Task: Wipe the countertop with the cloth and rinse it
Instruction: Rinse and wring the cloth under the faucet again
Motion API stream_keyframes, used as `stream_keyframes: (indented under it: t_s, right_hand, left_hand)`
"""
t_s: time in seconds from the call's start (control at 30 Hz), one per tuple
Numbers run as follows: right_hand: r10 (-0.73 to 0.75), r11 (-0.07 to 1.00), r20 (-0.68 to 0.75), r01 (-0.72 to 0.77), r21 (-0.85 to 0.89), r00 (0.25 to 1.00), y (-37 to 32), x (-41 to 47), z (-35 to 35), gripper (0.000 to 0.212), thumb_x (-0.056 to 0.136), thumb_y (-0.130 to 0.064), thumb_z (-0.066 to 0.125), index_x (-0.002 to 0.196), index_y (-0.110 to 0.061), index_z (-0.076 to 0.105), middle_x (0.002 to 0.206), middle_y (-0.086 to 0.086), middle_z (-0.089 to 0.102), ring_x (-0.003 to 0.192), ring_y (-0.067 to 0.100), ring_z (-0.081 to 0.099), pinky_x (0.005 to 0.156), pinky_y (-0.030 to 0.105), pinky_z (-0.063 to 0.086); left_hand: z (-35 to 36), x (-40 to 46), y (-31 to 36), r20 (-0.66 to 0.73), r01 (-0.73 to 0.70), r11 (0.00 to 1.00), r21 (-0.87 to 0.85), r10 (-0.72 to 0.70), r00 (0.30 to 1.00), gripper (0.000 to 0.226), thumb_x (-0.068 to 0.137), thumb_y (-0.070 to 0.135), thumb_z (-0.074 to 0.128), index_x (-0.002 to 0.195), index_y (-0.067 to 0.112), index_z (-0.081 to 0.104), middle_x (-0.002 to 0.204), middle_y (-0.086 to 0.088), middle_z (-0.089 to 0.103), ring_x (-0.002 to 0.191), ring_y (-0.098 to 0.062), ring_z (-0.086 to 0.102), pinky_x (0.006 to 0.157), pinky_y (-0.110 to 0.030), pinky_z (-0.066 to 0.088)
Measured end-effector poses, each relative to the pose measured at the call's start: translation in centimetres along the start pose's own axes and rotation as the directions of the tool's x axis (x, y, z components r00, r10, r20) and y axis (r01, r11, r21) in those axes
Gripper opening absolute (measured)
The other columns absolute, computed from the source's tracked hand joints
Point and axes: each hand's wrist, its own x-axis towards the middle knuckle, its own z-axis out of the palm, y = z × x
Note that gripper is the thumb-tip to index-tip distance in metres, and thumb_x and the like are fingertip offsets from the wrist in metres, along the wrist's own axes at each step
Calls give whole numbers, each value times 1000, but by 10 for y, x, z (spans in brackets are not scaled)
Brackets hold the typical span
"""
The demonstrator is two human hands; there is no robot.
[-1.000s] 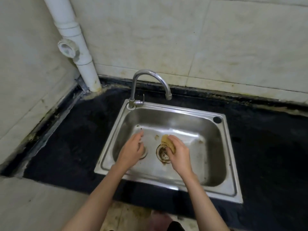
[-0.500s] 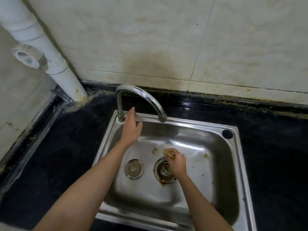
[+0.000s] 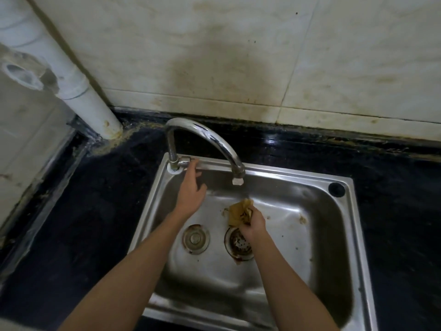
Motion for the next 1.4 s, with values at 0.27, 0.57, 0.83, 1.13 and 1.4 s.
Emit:
stream_keyframes:
  t_s: [0.27, 0.57, 0.83, 1.13, 1.4]
  right_hand:
    - [62, 995, 86, -68, 76, 994, -8, 6, 14, 23, 94, -18, 38, 75, -12, 50, 62, 6, 47, 54, 18, 45, 52, 28, 45]
    - [23, 982, 25, -27, 185, 999, -12, 8, 9, 23, 96, -11, 38, 82, -10, 56, 76, 9, 57, 74, 23, 54, 57, 34, 49]
    - [-22, 988, 61, 13, 152, 998, -10, 3, 4, 16, 93, -6, 45, 81, -10, 55, 71, 4, 56, 70, 14, 56, 63, 22, 48]
    - [36, 969, 83, -55, 240, 996, -7, -8, 14, 21, 94, -18, 45, 81, -8, 57, 74, 9, 61, 74, 20, 55, 69, 29, 48]
    - [82, 942, 86, -105, 318, 993, 2, 5, 18, 28, 97, -16, 34, 94, -3, 59, 92, 16, 57, 87, 28, 55, 97, 39, 44]
  left_hand:
    - [-4, -25, -19, 179, 15, 992, 128, -38, 983, 80, 87, 1, 51, 149, 27, 8, 152, 5, 26, 75, 2, 51, 85, -12, 34]
    - [12, -34, -9, -25, 50, 989, 140, -47, 999, 72, 88, 5, 52, 148, 19, 15, 152, 0, 25, 134, -14, 33, 107, -25, 29]
    - [72, -71, 2, -203, 65, 986, 151, -33, 979, 50, 85, -1, 53, 132, 10, 42, 140, -6, 38, 129, -15, 35, 106, -26, 30]
    - [106, -31, 23, 232, 729, 520, -445, -720, 654, 17, 90, 16, 54, 77, 10, 63, 89, -14, 66, 80, -24, 62, 70, -34, 54]
    - [100, -37, 7, 179, 719, 479, -504, -756, 629, 13, 87, -3, 50, 83, 0, 62, 85, -16, 63, 73, -22, 61, 71, -31, 54]
